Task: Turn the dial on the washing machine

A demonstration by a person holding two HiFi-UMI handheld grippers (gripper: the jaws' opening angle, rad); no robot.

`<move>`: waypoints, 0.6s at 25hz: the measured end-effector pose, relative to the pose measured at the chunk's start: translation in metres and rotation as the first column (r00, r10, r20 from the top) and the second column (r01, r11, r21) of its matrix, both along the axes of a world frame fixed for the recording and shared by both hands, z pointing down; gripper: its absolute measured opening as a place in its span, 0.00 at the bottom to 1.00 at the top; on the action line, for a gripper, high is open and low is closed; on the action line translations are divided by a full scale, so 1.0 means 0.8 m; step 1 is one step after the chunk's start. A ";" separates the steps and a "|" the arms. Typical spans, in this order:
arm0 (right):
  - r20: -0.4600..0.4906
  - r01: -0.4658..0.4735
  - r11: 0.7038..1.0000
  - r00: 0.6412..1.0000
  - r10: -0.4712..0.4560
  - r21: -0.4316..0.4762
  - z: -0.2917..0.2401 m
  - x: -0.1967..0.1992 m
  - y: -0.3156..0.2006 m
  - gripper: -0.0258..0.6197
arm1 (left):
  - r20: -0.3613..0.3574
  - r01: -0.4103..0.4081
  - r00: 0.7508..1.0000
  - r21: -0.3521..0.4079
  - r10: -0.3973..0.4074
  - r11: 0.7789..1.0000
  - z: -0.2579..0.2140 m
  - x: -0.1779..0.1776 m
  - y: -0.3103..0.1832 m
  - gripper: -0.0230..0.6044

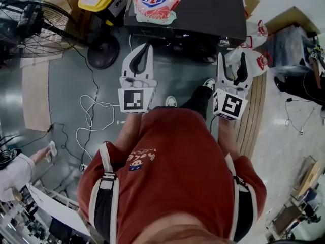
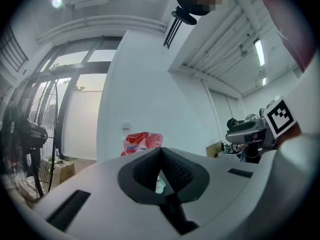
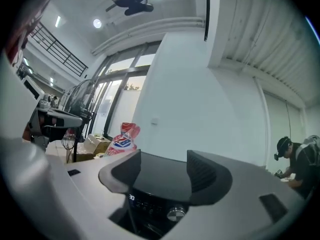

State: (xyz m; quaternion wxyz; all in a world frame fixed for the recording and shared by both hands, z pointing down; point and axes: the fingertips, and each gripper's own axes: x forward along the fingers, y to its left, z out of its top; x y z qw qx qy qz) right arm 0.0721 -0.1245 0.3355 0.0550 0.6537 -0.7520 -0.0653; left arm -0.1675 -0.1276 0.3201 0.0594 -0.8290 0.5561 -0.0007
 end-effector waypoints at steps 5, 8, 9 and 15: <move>0.016 0.018 1.000 1.000 -0.018 -0.021 0.004 -0.006 -0.007 0.45 | -0.001 0.019 1.000 0.015 -0.019 1.000 -0.002 -0.008 0.001 0.05; 0.014 0.019 0.999 1.000 -0.019 -0.027 0.007 -0.006 -0.009 0.43 | -0.001 0.027 1.000 0.009 -0.027 1.000 0.003 -0.010 0.001 0.05; 0.012 0.022 0.999 1.000 -0.022 -0.027 0.008 -0.007 -0.009 0.42 | 0.001 0.029 1.000 0.009 -0.029 1.000 0.004 -0.010 0.000 0.05; 0.019 0.007 0.999 1.000 -0.006 -0.035 0.012 -0.007 -0.011 0.31 | 0.005 0.028 1.000 0.000 -0.028 1.000 0.008 -0.009 -0.002 0.05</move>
